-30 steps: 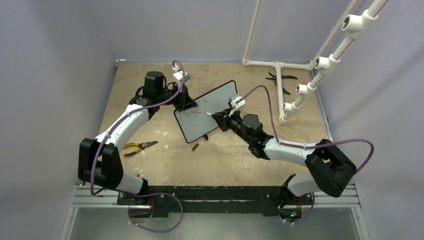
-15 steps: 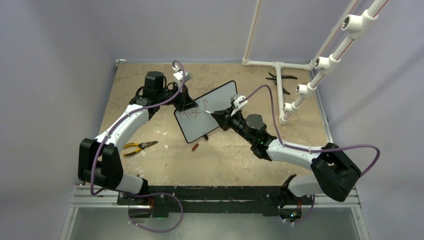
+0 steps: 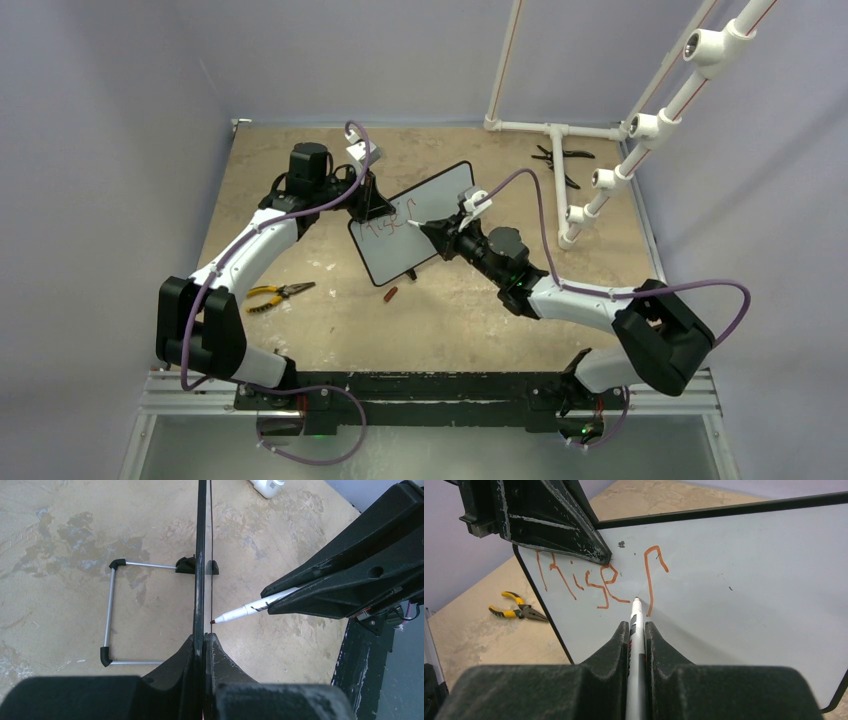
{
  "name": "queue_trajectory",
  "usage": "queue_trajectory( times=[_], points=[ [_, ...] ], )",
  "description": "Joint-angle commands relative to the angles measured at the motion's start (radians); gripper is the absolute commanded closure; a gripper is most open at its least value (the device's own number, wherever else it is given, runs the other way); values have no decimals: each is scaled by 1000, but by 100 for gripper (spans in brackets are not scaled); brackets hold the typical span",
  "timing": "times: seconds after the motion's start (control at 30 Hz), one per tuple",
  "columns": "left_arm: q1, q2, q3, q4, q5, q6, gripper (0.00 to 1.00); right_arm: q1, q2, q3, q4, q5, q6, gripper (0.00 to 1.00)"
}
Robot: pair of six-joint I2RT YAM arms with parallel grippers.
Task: Write a sentence on the whiteboard
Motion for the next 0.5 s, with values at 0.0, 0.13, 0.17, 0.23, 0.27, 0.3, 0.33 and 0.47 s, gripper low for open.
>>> queue_trajectory(
  times=[0.0,0.13,0.17,0.23,0.27,0.3,0.33,0.47],
  points=[
    [-7,8,-14,-46,-16,20,100,-5,5,39,72,35,0,100],
    [-7,8,-15,-45,-13,20,100,-5,18,45,74,60,3,100],
    [-7,8,-15,-46,-13,20,100,-5,22,44,75,66,4,100],
    [-7,8,-14,-45,-13,20,100,-5,29,49,74,78,7,100],
    [-7,7,-14,-44,-12,20,100,-5,33,51,74,81,9,100],
    [-7,7,-14,-45,-13,20,100,-5,36,50,74,82,10,100],
    [-7,6,-13,-45,-12,19,100,-6,37,51,75,86,10,100],
    [-7,6,-14,-45,-12,20,100,-5,23,40,78,128,23,100]
  ],
)
